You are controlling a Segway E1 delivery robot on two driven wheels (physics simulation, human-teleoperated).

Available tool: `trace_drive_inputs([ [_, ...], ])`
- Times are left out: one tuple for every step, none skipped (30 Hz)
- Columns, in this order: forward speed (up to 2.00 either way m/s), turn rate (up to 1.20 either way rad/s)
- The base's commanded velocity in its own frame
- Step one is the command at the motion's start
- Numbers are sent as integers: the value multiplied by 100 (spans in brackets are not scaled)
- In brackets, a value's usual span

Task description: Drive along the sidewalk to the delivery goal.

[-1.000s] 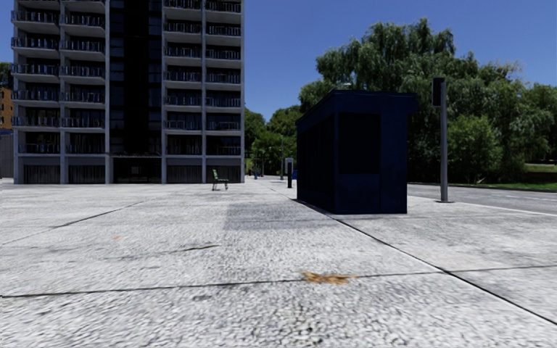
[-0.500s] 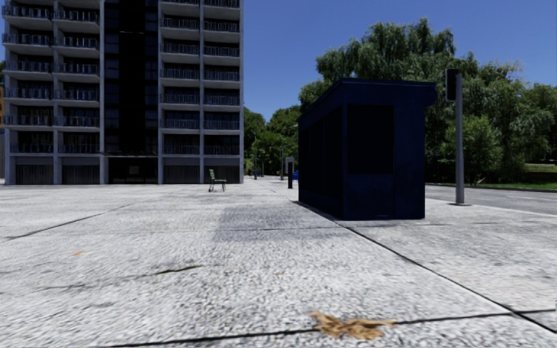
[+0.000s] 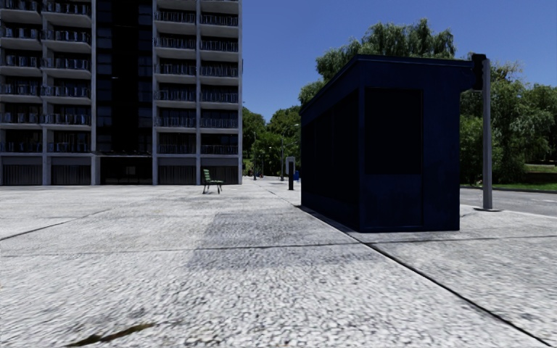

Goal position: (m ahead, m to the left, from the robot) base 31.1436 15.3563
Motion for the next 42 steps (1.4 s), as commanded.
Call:
trace_drive_inputs([
  [200,0],
  [200,0],
  [200,0],
  [200,0],
  [200,0],
  [200,0],
  [200,0],
  [200,0],
  [200,0],
  [200,0],
  [200,0],
  [200,0],
  [200,0],
  [200,2],
  [200,11],
  [200,12],
  [200,12],
  [200,14],
  [200,20],
  [200,22],
  [200,22],
  [200,22],
  [200,22],
  [200,22],
  [200,22],
  [200,23],
  [200,23],
  [200,23],
  [200,23],
  [200,23],
  [200,23],
  [200,23],
  [200,23],
  [200,23],
  [200,23],
  [200,23],
  [200,23],
  [200,23],
  [200,0],
  [200,0],
  [200,0],
  [200,0],
])
